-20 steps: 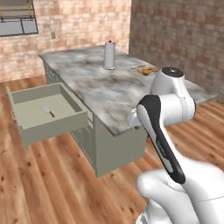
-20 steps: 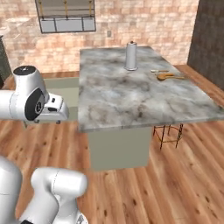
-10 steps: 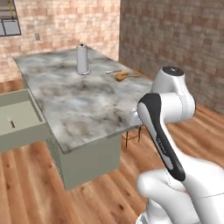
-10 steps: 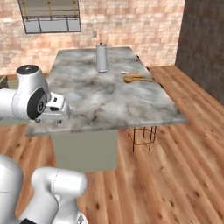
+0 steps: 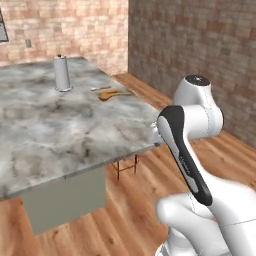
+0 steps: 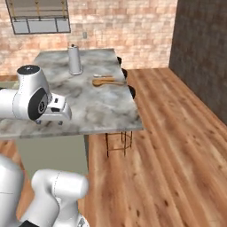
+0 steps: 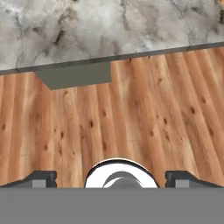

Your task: Pick up the metallic utensils from the counter and place them in the open drawer. Make sure not to pick up any wooden utensils.

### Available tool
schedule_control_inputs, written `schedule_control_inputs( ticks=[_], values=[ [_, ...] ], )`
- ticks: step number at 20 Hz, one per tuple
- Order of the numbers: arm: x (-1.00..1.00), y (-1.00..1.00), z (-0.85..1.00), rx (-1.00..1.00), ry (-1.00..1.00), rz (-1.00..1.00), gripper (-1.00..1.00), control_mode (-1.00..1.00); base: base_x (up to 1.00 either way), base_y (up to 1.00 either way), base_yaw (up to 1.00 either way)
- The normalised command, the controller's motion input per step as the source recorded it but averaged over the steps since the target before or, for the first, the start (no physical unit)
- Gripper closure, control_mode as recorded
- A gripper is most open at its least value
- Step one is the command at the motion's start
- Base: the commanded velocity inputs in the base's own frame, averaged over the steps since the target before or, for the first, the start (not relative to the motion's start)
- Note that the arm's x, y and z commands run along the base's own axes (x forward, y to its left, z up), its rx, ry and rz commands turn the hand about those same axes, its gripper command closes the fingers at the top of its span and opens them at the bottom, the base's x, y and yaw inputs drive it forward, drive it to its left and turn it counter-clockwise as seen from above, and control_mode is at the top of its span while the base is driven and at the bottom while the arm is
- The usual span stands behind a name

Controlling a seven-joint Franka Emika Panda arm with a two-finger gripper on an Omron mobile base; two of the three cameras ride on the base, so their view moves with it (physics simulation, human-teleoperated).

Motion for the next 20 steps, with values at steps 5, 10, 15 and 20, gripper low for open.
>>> schedule_control_inputs(
  ticks=[5, 10, 15, 20],
  values=[
    [0.00, 0.00, 0.00, 0.00, 0.00, 0.00, -1.00, 1.00, 0.39, -1.00, 0.07],
    [0.00, 0.00, 0.00, 0.00, 0.00, 0.00, -1.00, 1.00, 0.42, -1.00, 0.07],
    [0.00, 0.00, 0.00, 0.00, 0.00, 0.00, -1.00, 1.00, 0.46, -1.00, 0.08],
    [0.00, 0.00, 0.00, 0.00, 0.00, 0.00, -1.00, 1.00, 0.45, -1.00, 0.08]
  ],
)
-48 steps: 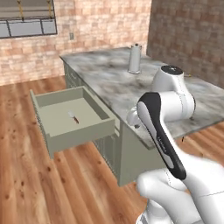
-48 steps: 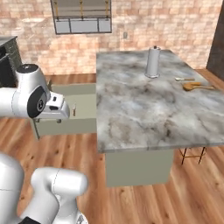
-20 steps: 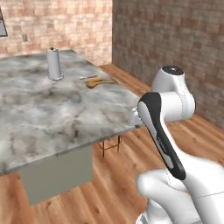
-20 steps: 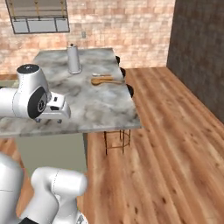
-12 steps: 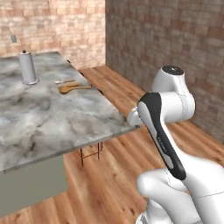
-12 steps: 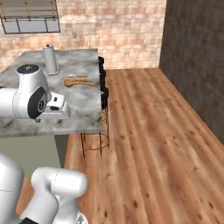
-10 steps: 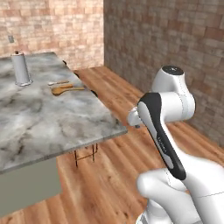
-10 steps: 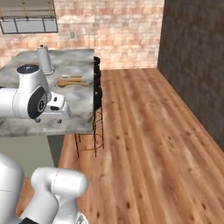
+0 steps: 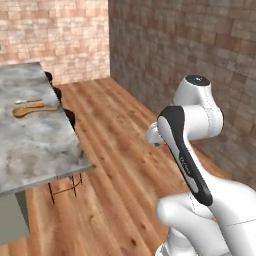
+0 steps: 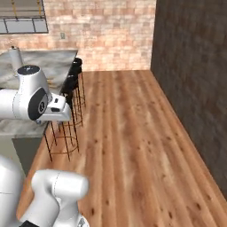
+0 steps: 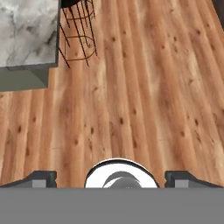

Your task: Pick up the metallic utensils from the counter and place them in the open drawer. Make sure not to pick up any wooden utensils.

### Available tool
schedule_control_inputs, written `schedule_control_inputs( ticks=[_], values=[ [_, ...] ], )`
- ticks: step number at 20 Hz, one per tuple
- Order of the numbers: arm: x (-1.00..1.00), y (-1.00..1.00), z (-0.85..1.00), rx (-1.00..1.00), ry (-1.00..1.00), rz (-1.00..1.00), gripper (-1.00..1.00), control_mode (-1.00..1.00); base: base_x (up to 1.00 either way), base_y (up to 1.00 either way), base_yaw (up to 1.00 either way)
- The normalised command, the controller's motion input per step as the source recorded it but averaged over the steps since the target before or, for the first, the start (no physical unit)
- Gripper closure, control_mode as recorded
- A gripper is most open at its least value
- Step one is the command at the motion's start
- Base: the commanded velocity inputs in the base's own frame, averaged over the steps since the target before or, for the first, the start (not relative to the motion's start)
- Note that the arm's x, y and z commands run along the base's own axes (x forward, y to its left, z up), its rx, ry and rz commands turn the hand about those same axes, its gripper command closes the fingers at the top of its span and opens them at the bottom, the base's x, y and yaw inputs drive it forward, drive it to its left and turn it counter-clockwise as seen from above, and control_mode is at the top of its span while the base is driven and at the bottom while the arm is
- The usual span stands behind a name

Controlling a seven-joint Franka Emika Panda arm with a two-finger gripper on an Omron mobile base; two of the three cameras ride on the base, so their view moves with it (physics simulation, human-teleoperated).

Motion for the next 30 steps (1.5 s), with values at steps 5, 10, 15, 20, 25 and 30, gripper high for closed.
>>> schedule_control_inputs(
  ticks=[5, 10, 15, 20, 25, 30],
  values=[
    [0.00, 0.00, 0.00, 0.00, 0.00, 0.00, -1.00, 1.00, 0.64, -1.00, 0.15],
    [0.00, 0.00, 0.00, 0.00, 0.00, 0.00, -1.00, 1.00, 0.91, -0.95, 0.33],
    [0.00, 0.00, 0.00, 0.00, 0.00, 0.00, -1.00, 1.00, 0.90, -0.84, 0.33],
    [0.00, 0.00, 0.00, 0.00, 0.00, 0.00, -1.00, 1.00, 0.97, -0.62, 0.47],
    [0.00, 0.00, 0.00, 0.00, 0.00, 0.00, -1.00, 1.00, 1.00, -0.38, 0.72],
    [0.00, 0.00, 0.00, 0.00, 0.00, 0.00, -1.00, 1.00, 1.00, -0.34, 0.72]
  ],
)
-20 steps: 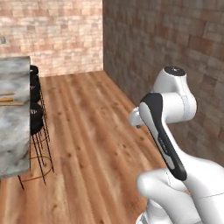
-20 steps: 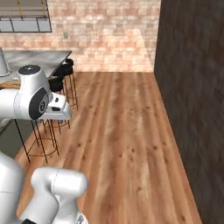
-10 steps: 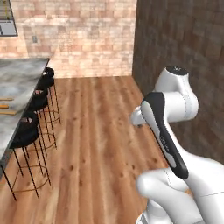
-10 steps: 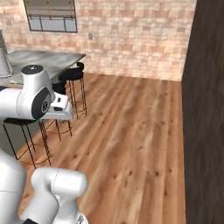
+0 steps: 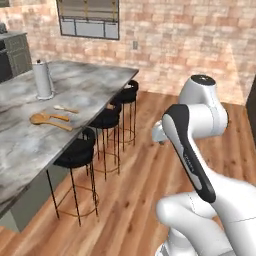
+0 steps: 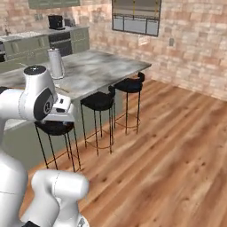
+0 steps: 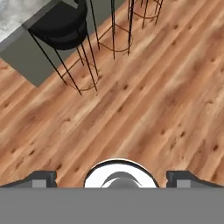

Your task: Pick up the metallic utensils from the counter and place them in the open drawer. Make sure not to pick up any wooden utensils.

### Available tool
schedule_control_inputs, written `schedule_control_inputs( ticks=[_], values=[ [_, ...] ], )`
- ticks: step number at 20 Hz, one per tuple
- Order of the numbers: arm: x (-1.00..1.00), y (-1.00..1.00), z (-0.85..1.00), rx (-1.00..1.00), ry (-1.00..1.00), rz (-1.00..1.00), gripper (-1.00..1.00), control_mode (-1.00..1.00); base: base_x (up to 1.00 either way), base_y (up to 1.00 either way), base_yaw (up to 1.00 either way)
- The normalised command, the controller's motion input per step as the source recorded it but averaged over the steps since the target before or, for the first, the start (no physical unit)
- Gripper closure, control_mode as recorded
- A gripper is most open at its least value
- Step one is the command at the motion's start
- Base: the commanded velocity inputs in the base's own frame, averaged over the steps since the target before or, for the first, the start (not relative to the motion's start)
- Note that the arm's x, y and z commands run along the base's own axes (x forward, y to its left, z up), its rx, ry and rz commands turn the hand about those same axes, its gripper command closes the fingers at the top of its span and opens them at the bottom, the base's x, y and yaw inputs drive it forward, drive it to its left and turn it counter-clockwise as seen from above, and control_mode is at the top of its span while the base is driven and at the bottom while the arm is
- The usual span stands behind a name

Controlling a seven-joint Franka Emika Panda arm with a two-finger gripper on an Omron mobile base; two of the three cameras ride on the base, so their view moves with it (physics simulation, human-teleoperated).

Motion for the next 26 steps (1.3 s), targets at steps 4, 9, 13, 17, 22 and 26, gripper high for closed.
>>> schedule_control_inputs(
  ticks=[4, 9, 13, 17, 22, 26],
  values=[
    [0.00, 0.00, 0.00, 0.00, 0.00, 0.00, -1.00, 1.00, 1.00, -0.33, 0.68],
    [0.00, 0.00, 0.00, 0.00, 0.00, 0.00, -1.00, 1.00, 0.97, -0.33, 0.70],
    [0.00, 0.00, 0.00, 0.00, 0.00, 0.00, -1.00, 1.00, 0.77, -0.33, 0.73],
    [0.00, 0.00, 0.00, 0.00, 0.00, 0.00, -1.00, 1.00, 0.53, -0.36, 0.72],
    [0.00, 0.00, 0.00, 0.00, 0.00, 0.00, -1.00, 1.00, 0.28, -0.48, 0.61],
    [0.00, 0.00, 0.00, 0.00, 0.00, 0.00, -1.00, 1.00, 0.16, -0.71, 0.39]
  ],
)
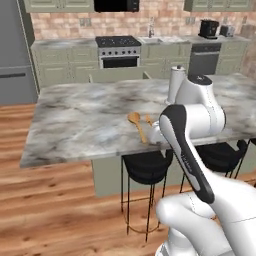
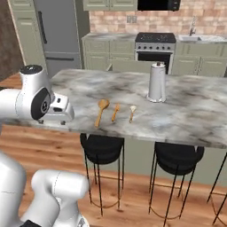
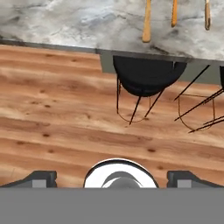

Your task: Pick up the metallic utensils from the counter and place them in the open drawer. Make sure not to pick up any wooden utensils.

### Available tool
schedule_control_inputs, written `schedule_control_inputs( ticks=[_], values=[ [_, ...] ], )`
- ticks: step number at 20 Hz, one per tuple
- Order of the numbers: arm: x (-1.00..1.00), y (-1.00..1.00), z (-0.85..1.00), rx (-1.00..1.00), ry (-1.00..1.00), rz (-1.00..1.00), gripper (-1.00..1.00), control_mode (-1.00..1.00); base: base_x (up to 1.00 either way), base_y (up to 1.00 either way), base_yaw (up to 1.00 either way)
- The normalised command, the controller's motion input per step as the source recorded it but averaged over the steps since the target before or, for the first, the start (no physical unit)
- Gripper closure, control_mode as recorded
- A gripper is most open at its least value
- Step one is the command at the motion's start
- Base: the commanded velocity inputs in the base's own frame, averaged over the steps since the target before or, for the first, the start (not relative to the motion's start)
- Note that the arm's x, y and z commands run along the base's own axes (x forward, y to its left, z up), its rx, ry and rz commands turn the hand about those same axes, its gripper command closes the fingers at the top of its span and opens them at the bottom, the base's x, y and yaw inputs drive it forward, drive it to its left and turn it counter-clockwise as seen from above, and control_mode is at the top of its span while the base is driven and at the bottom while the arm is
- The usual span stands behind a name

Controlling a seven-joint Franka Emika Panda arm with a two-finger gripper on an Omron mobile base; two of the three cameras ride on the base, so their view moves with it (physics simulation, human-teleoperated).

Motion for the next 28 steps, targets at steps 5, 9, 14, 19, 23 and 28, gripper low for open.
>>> schedule_control_inputs(
  ticks=[5, 9, 14, 19, 23, 28],
  values=[
    [0.00, 0.00, 0.00, 0.00, 0.00, 0.00, -1.00, 1.00, 0.00, -0.58, 0.11],
    [0.00, 0.00, 0.00, 0.00, 0.00, 0.00, -1.00, 1.00, 0.00, -0.41, -0.03],
    [0.00, 0.00, 0.00, 0.00, 0.00, 0.00, -1.00, 1.00, 0.13, -0.23, -0.14],
    [0.00, 0.00, 0.00, 0.00, 0.00, 0.00, -1.00, 1.00, 0.48, -0.39, -0.20],
    [0.00, 0.00, 0.00, 0.00, 0.00, 0.00, -1.00, 1.00, 0.39, -0.23, -0.18],
    [0.00, 0.00, 0.00, 0.00, 0.00, 0.00, -1.00, 1.00, 0.57, 0.00, -0.04]
  ],
)
